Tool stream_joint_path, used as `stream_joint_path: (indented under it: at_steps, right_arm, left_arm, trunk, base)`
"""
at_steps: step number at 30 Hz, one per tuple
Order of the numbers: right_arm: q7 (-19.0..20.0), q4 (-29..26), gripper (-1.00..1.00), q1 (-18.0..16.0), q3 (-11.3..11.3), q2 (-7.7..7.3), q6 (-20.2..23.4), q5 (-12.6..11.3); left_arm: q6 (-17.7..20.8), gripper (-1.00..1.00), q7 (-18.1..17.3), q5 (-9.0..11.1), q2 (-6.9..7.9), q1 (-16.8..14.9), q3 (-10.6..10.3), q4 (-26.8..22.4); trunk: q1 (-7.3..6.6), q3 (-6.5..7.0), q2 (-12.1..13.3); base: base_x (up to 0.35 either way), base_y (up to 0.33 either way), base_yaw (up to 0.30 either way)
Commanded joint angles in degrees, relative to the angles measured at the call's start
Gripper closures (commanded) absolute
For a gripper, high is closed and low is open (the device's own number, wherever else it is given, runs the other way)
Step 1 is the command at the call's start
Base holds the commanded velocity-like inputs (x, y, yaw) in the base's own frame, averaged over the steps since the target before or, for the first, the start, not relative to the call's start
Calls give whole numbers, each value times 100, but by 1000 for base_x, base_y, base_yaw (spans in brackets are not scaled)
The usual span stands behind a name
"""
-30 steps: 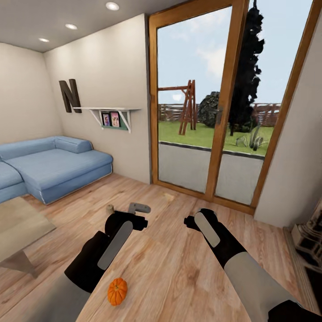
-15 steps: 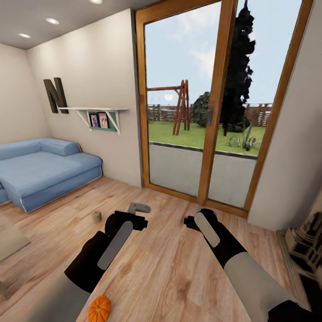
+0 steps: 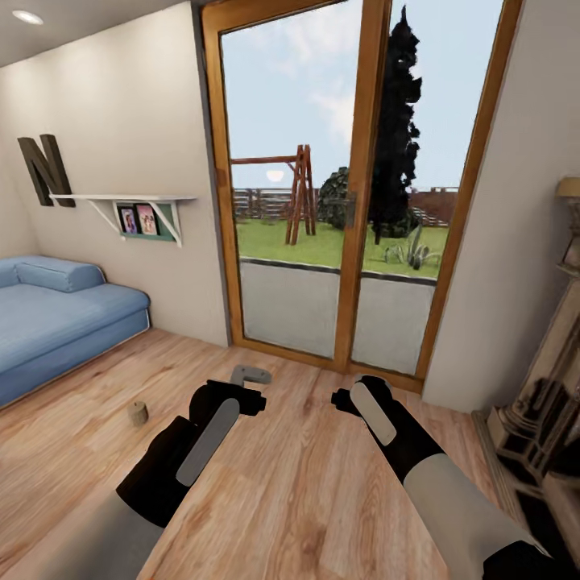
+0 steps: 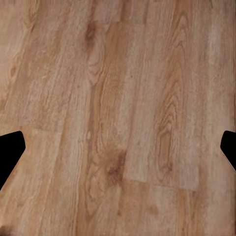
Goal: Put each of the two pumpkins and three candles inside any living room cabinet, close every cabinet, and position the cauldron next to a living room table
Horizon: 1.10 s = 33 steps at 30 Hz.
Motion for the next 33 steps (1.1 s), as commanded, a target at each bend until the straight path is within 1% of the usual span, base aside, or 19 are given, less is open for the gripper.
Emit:
stream_joint_path:
  at_steps: [1, 10, 17, 23, 33]
  right_arm:
    - [-57, -4, -100, -6, 15, -2, 3, -54]
    - [-56, -4, -100, -6, 22, 4, 3, -54]
    - [-57, -4, -100, -6, 21, 2, 3, -60]
    - [-56, -4, -100, -6, 22, 4, 1, -56]
    - [-58, -4, -100, -6, 24, 4, 1, -54]
  left_arm:
    - [14, -100, 60, 56, 1, -5, -5, -6]
    - [14, -100, 60, 56, 1, -5, -5, -3]
    - [14, -100, 60, 56, 1, -5, -5, -8]
    - [14, -100, 60, 56, 1, -5, -5, -8]
    - [14, -100, 60, 56, 1, -5, -4, -8]
  trunk:
    - [2, -6, -3]
    - [2, -2, -3]
    - [2, 11, -3]
    - [2, 13, -3]
    - [2, 13, -3]
  base:
    - [256, -57, -253]
    - [256, -107, -118]
    - [256, -144, -170]
    - [256, -82, -30]
    - [256, -9, -2]
